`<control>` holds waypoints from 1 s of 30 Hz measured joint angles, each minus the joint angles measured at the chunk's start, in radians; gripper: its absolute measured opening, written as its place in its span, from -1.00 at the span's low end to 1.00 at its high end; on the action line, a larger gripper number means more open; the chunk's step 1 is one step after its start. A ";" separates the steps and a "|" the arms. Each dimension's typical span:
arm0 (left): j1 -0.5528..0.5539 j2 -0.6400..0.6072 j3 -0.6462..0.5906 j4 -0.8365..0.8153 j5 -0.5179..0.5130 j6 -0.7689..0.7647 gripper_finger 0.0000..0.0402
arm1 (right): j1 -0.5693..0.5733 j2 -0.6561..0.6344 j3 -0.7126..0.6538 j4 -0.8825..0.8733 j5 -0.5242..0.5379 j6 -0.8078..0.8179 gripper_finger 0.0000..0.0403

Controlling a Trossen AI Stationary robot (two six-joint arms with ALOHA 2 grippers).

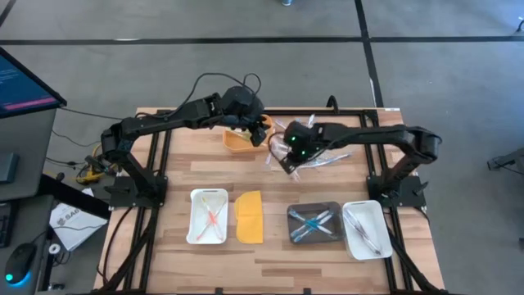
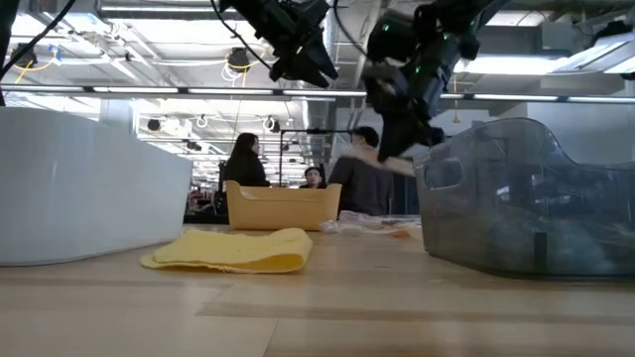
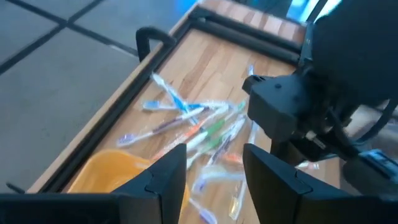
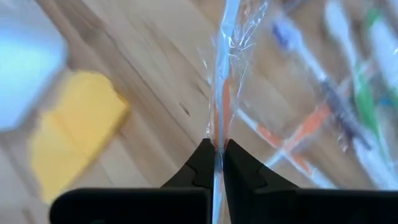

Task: Pick & Place Toothbrushes
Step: Put the orange toothbrush into the left white bin

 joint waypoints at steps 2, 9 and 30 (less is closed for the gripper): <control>0.000 0.000 0.000 0.039 0.000 0.000 -0.23 | -0.016 -0.040 0.000 0.011 -0.016 0.000 -0.96; 0.000 0.000 0.000 0.209 0.001 -0.015 -0.23 | -0.052 -0.154 0.001 0.074 -0.031 0.020 -0.97; 0.132 -0.187 0.000 0.409 0.153 -0.219 -0.23 | -0.140 -0.338 0.002 0.549 -0.282 0.185 -0.97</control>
